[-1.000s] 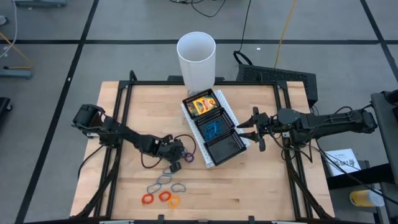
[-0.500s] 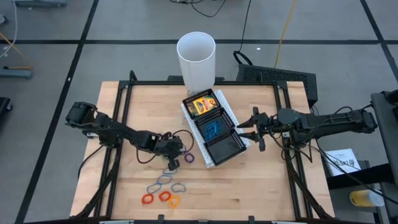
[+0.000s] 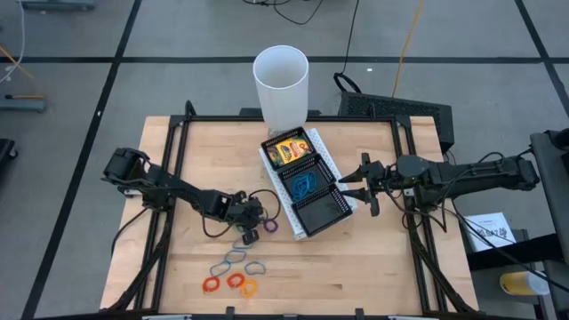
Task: Pick & Place Office Desk Supplies
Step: Put the blue rubber band into the middle black bin on the shelf
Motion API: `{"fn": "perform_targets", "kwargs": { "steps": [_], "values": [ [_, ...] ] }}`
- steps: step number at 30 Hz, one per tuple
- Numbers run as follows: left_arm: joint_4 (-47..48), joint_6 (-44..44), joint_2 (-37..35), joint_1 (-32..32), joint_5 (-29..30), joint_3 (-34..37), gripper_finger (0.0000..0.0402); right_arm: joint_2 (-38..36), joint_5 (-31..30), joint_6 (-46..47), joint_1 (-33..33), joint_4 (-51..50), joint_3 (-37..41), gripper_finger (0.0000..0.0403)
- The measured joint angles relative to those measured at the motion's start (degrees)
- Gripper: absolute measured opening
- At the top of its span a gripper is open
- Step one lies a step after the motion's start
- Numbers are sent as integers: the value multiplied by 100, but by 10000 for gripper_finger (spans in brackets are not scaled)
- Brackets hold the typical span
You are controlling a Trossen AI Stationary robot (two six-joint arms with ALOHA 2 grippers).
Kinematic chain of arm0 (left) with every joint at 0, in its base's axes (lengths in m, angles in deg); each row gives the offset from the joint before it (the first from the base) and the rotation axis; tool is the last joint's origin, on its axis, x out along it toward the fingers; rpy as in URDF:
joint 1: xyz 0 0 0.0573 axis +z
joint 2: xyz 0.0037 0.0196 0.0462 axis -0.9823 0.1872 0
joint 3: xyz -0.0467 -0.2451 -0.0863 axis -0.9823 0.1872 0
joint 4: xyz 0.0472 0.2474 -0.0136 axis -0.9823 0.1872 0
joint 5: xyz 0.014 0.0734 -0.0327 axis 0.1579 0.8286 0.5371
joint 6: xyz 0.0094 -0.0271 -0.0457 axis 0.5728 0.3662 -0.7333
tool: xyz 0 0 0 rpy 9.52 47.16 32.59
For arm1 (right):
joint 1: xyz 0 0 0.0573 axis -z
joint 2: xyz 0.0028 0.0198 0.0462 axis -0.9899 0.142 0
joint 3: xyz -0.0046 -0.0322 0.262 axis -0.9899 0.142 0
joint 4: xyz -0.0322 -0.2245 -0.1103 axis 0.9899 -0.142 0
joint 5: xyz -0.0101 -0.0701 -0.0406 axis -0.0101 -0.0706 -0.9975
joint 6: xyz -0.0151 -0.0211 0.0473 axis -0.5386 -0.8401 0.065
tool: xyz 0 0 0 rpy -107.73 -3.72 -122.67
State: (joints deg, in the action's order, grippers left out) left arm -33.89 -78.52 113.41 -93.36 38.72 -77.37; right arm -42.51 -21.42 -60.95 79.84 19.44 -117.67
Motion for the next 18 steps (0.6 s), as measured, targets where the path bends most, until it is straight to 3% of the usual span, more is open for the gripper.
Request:
{"fn": "perform_targets", "kwargs": {
  "steps": [18],
  "values": [
    [-293,-242,32,153,-7,2,84,0,0,-24,1,0,0,160]
  ]
}}
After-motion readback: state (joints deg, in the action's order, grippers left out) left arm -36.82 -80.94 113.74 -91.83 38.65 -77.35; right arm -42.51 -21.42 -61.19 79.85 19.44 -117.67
